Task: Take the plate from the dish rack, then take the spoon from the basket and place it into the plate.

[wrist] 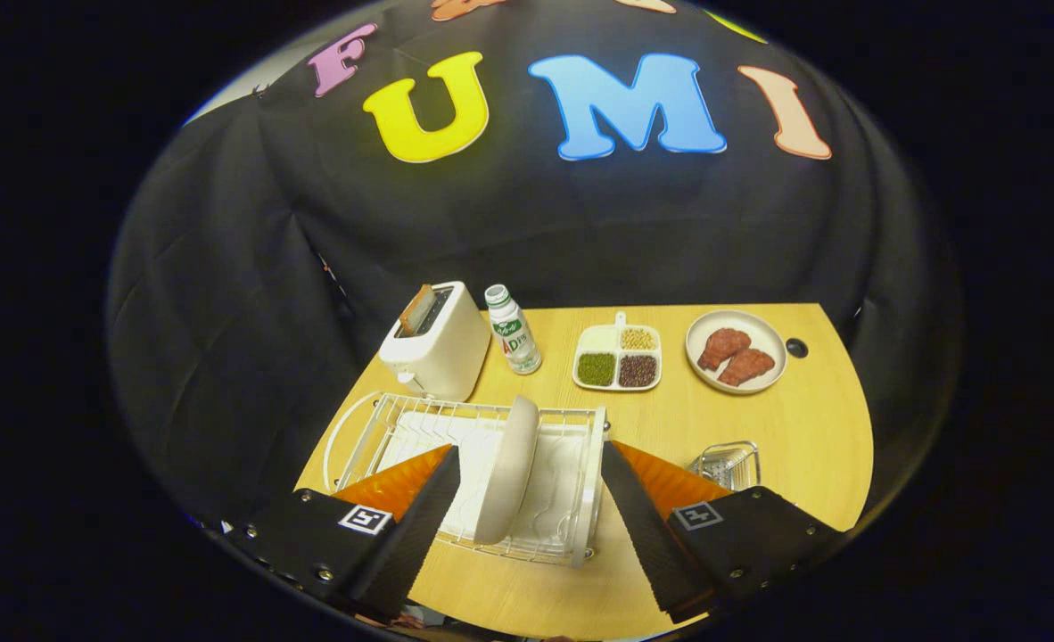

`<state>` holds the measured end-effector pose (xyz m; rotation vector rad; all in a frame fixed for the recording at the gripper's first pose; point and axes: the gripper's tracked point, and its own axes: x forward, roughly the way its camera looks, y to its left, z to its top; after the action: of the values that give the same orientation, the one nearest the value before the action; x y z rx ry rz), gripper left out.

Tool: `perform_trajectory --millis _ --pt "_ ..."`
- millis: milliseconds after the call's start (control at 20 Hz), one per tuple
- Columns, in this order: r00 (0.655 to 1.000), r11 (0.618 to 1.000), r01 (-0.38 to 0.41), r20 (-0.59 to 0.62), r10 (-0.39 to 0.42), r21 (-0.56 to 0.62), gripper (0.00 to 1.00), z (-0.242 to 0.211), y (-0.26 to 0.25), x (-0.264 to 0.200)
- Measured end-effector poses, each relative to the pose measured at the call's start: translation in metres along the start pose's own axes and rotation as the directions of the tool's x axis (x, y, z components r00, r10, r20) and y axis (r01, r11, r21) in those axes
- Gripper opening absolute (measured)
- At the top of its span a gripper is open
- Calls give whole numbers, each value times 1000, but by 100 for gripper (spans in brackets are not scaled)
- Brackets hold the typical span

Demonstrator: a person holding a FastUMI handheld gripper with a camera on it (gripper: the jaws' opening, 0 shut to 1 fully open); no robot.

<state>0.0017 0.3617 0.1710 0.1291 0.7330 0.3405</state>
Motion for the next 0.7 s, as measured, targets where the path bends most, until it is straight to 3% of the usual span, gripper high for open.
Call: perform_trajectory --millis 400,700 --pt "987 998 8 -160 3 67 99 -19 16 47" --pt "971 997 63 -233 -50 51 99 -31 15 78"
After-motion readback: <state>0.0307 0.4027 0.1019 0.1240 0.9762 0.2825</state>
